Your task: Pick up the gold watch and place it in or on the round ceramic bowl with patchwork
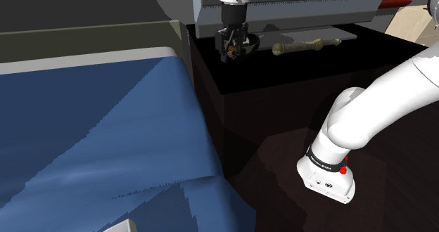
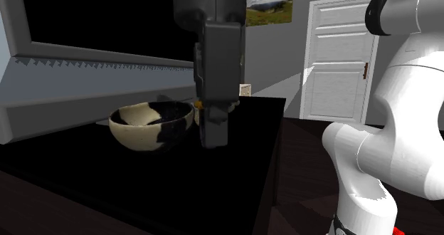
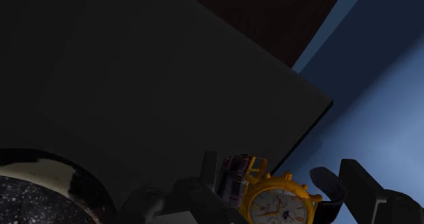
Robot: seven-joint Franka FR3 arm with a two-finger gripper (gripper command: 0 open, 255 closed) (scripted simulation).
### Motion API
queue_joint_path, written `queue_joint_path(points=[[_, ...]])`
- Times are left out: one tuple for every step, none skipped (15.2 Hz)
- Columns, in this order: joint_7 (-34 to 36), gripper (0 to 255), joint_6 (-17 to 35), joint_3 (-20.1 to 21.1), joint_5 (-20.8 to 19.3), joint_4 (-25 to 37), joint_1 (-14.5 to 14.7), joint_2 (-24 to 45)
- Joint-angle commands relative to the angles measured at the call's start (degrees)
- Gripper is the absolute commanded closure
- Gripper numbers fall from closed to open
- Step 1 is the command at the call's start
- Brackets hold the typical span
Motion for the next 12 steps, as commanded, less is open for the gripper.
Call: queue_joint_path(points=[[0.2, 255, -1.6, 0.0, 0.0, 1.7, 0.0, 0.1], [0.2, 255, -2.3, 0.0, 0.0, 2.6, 0.0, 0.3], [0.2, 255, -3.1, 0.0, -0.1, 3.5, 0.0, 0.5], [0.3, 255, -3.8, -0.1, -0.1, 4.5, 0.0, 0.7], [0.3, 255, -4.6, -0.1, -0.1, 5.4, -0.1, 0.9], [0.3, 255, -5.4, -0.1, -0.2, 6.4, -0.1, 1.1], [0.4, 255, -6.1, -0.1, -0.2, 7.4, -0.1, 1.3], [0.4, 255, -6.9, -0.1, -0.2, 8.4, -0.1, 1.6], [0.4, 255, -7.6, -0.1, -0.3, 9.5, -0.1, 1.8], [0.5, 255, -8.4, -0.1, -0.3, 10.5, -0.2, 2.1], [0.5, 255, -9.2, -0.1, -0.3, 11.5, -0.2, 2.4], [0.6, 255, -9.9, -0.1, -0.4, 12.6, -0.2, 2.7]])
